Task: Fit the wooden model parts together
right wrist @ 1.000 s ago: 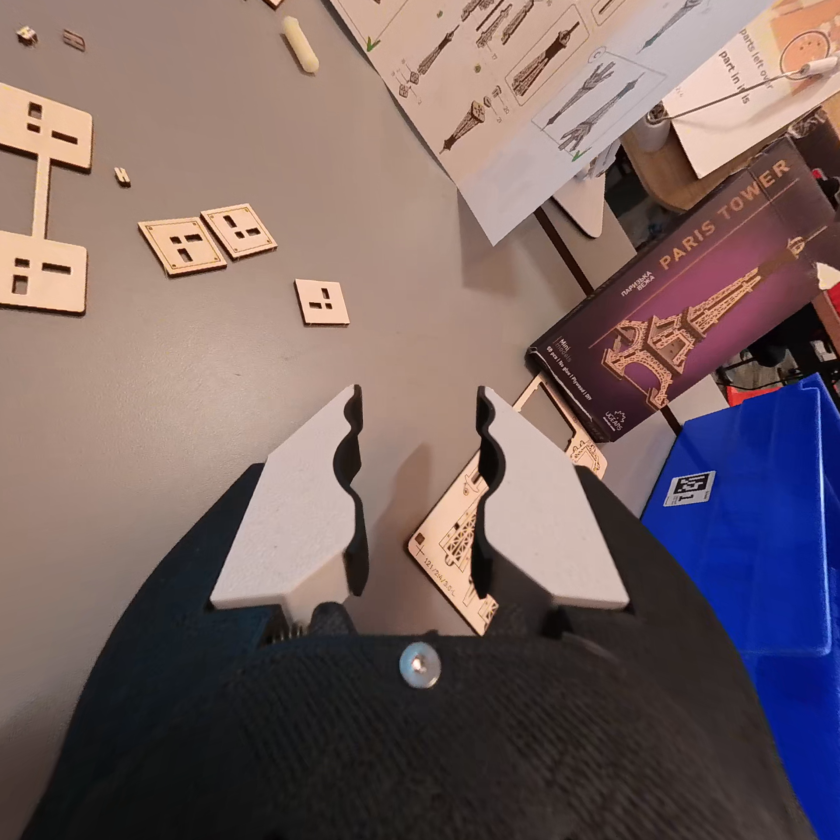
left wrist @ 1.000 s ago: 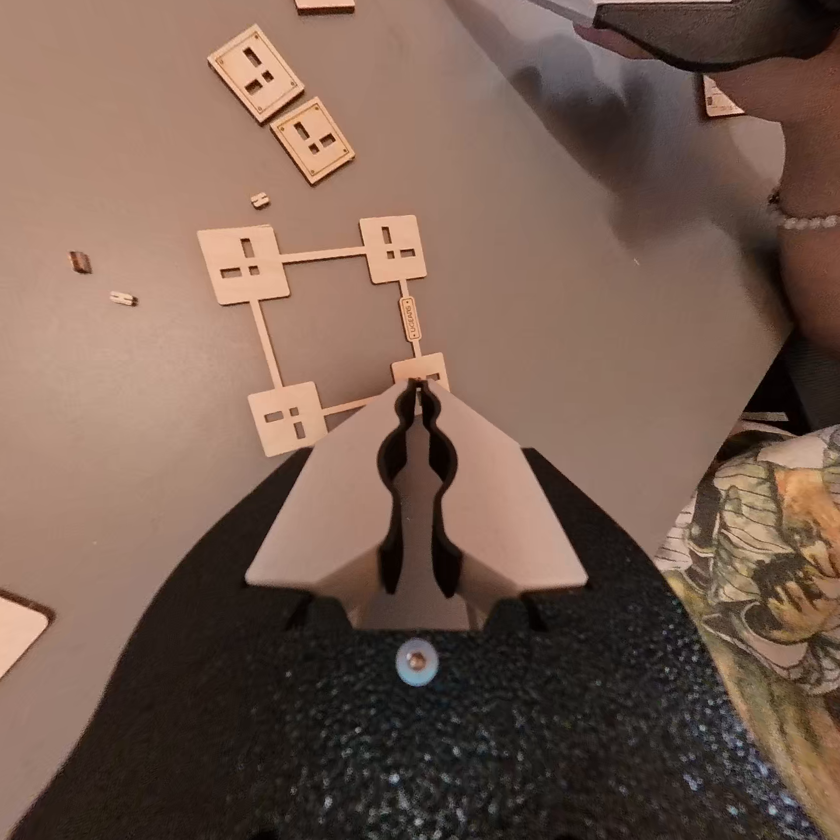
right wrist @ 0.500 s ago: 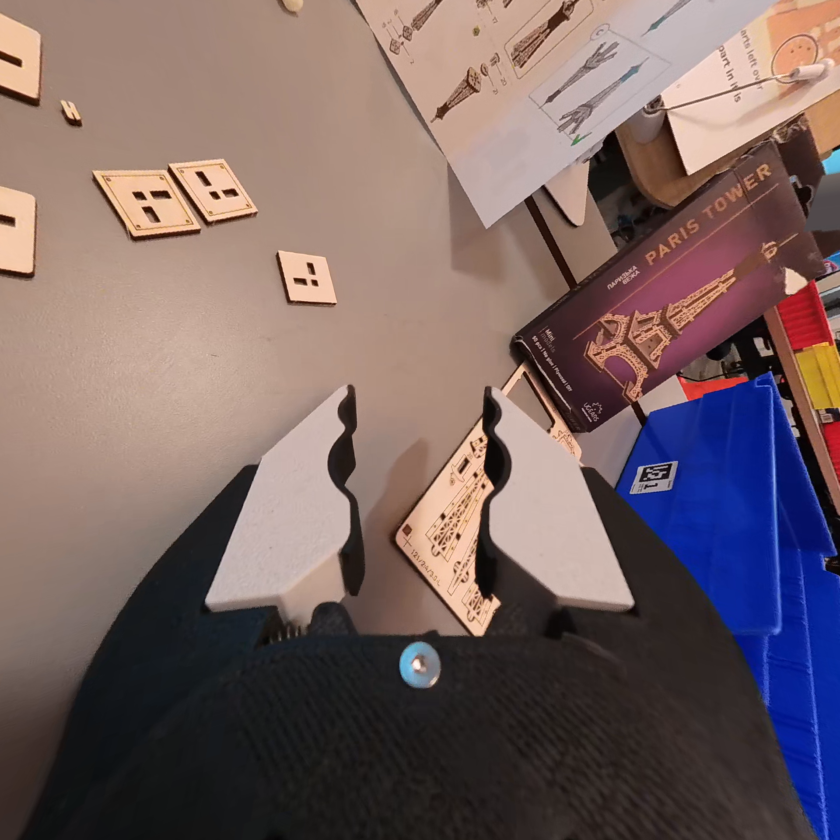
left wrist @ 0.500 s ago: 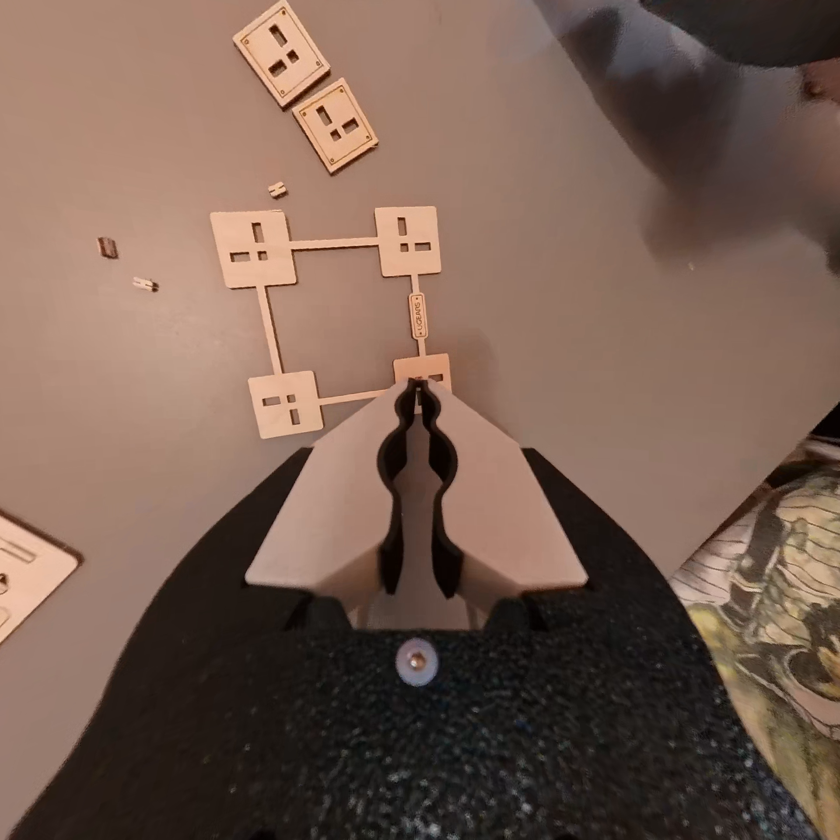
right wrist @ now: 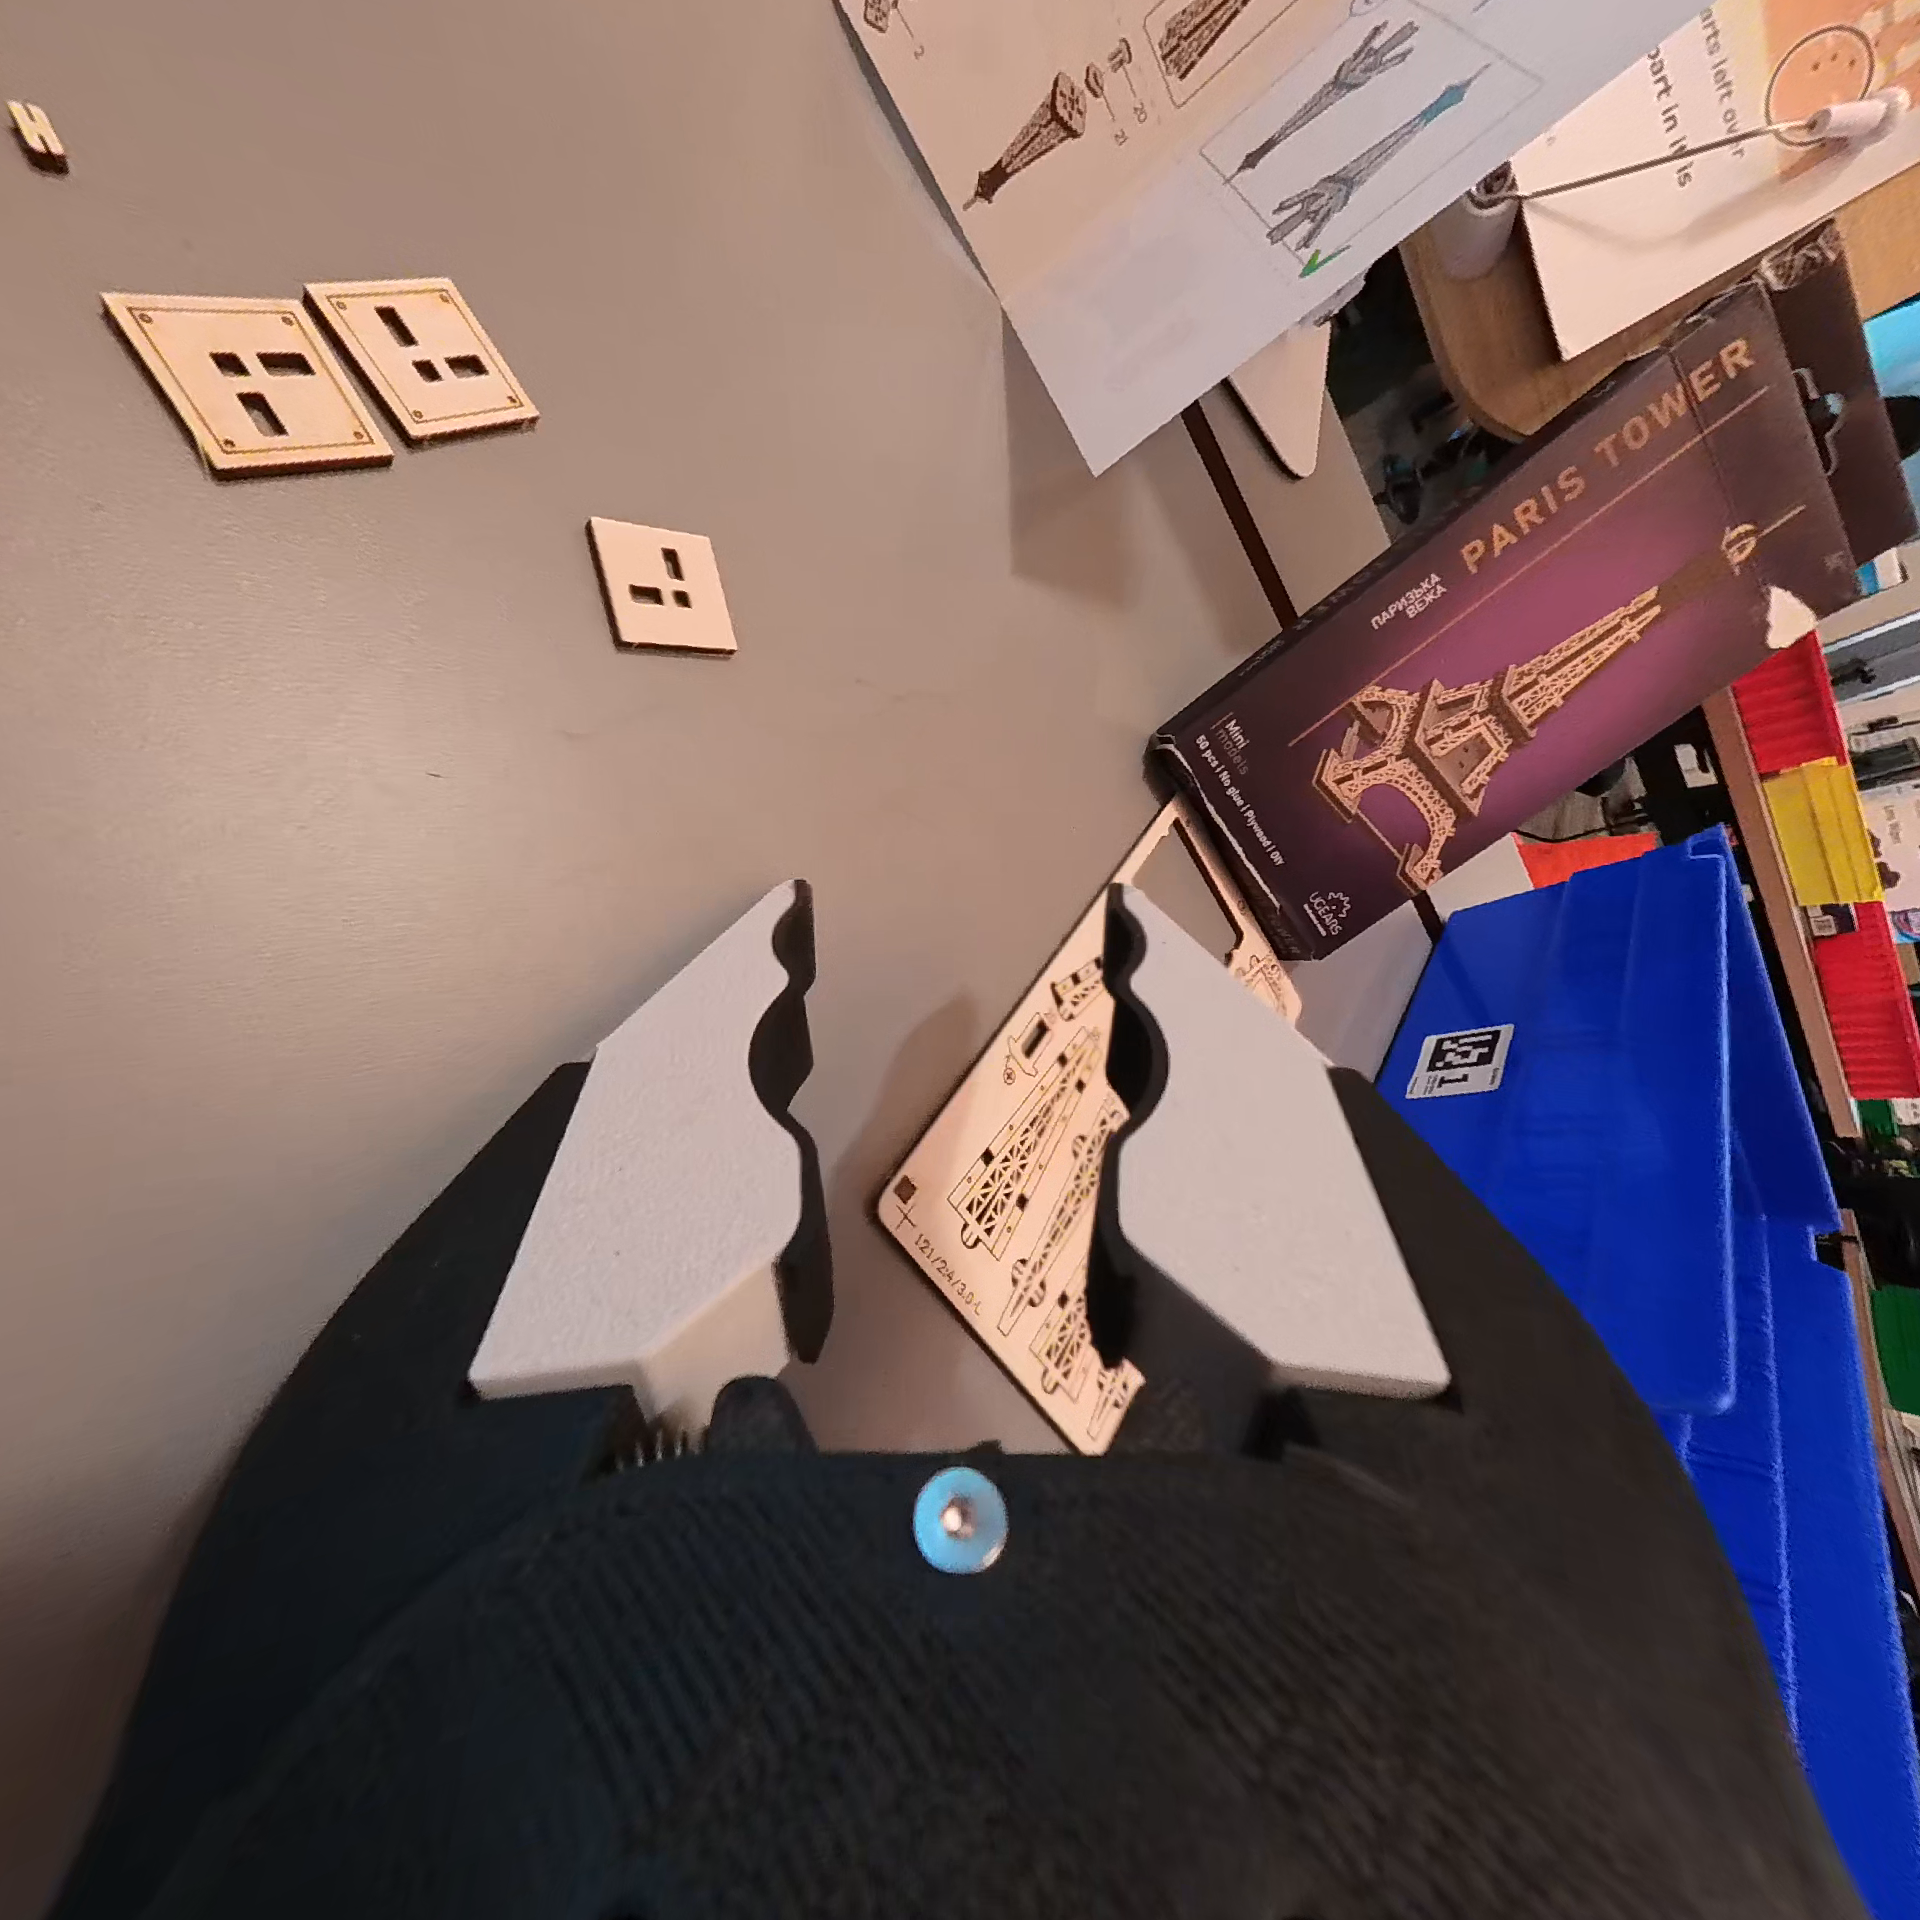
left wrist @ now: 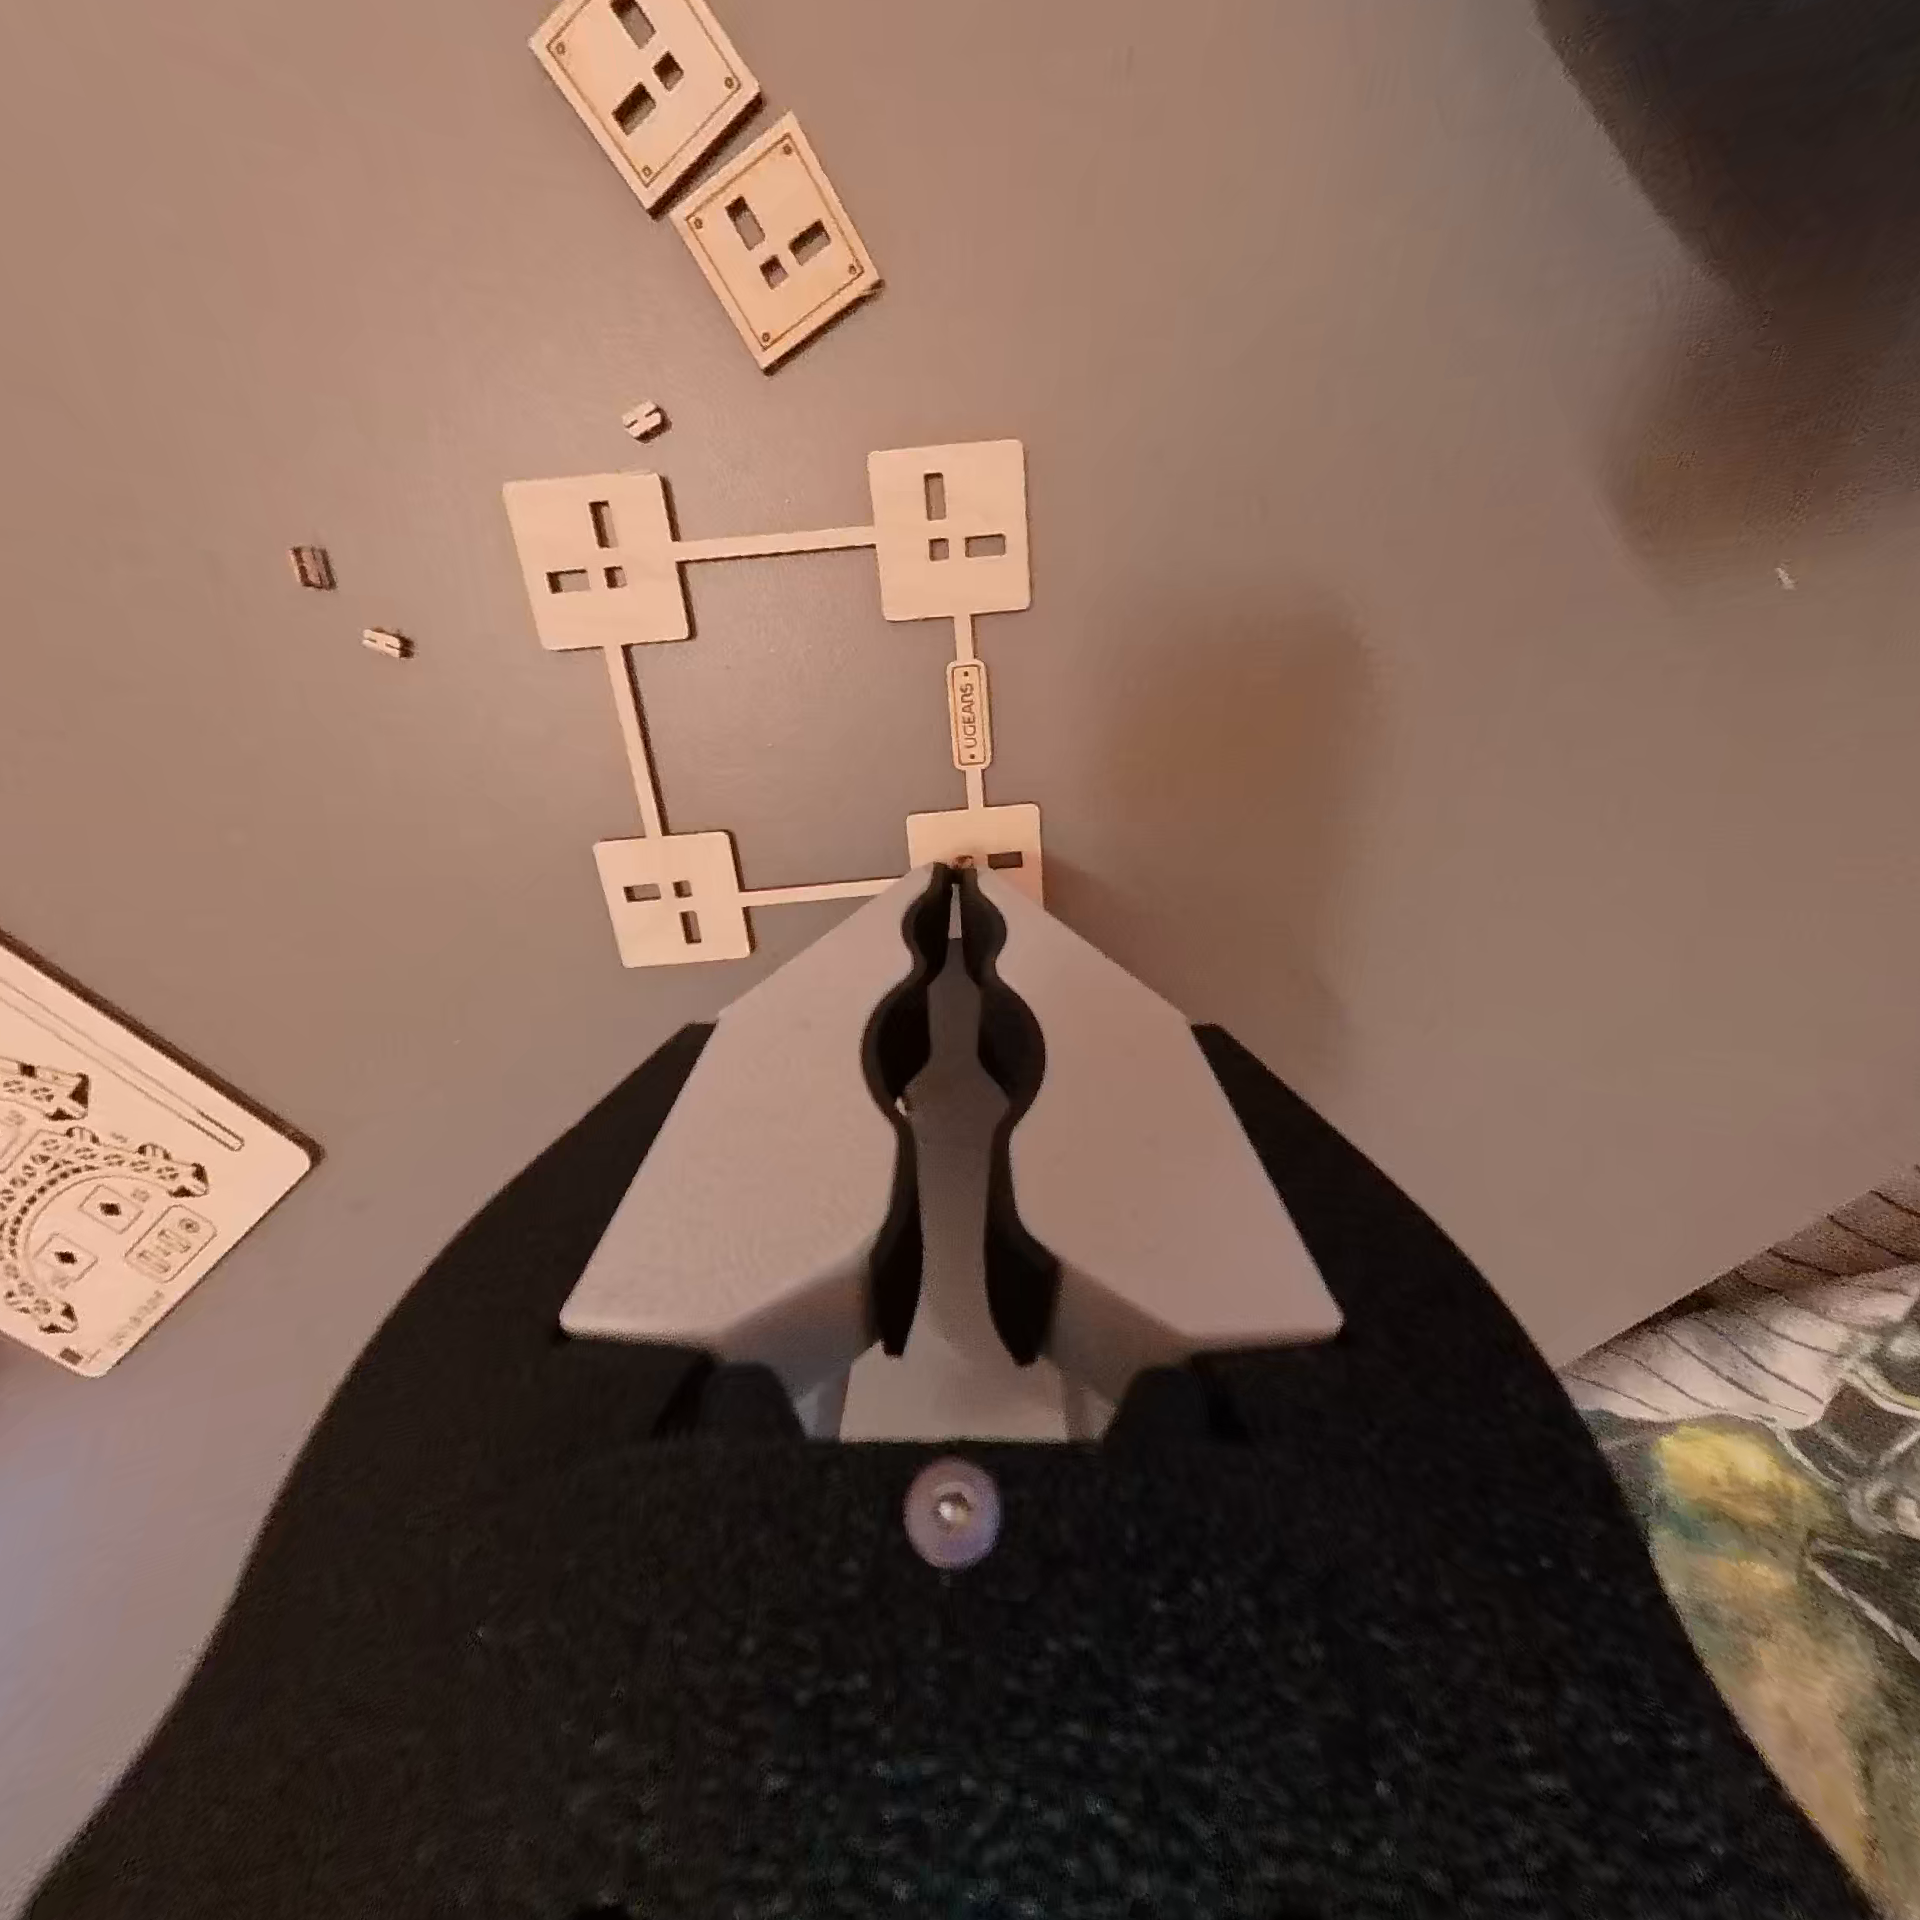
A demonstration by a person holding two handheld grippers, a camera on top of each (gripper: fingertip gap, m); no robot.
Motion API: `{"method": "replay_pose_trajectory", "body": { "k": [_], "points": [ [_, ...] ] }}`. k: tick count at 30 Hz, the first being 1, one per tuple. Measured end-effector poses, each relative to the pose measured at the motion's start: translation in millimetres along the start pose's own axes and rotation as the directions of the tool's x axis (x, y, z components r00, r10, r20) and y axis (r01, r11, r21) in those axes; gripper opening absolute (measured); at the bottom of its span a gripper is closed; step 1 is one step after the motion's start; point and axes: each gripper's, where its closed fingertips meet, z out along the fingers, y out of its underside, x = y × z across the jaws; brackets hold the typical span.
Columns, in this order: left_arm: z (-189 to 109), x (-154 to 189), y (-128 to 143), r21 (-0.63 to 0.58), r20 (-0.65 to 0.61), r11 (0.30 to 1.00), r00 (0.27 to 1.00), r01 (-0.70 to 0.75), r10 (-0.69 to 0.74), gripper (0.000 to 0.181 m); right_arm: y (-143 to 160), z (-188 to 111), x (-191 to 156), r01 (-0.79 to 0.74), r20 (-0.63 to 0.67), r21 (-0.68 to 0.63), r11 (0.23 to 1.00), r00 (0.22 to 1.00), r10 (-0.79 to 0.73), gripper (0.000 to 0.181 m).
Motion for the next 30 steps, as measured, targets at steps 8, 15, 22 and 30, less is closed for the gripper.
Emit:
{"method": "replay_pose_trajectory", "body": {
  "k": [8,15,22,30],
  "points": [
    [0.0,-1.3,-0.3,-0.083,0.072,0.996,0.997,-0.014,0.020,0.000,-3.7,-2.7,0.4,0.019,-0.011,0.007,1.000,1.000,-0.019,0.055],
    [0.1,-3.7,-1.9,-0.160,0.162,0.985,0.983,-0.060,0.086,0.000,4.7,0.8,3.2,-0.003,-0.012,-0.023,1.000,1.000,0.002,0.055],
    [0.3,-4.6,-1.5,-0.255,0.206,0.961,0.965,-0.107,0.162,0.000,8.4,1.9,5.0,-0.031,-0.012,-0.035,0.999,0.999,0.030,0.054],
    [0.9,-5.5,-2.0,-0.239,0.177,0.966,0.974,-0.098,0.142,0.000,8.9,2.7,5.4,-0.047,-0.007,-0.029,0.998,0.999,0.047,0.053]
  ]
}}
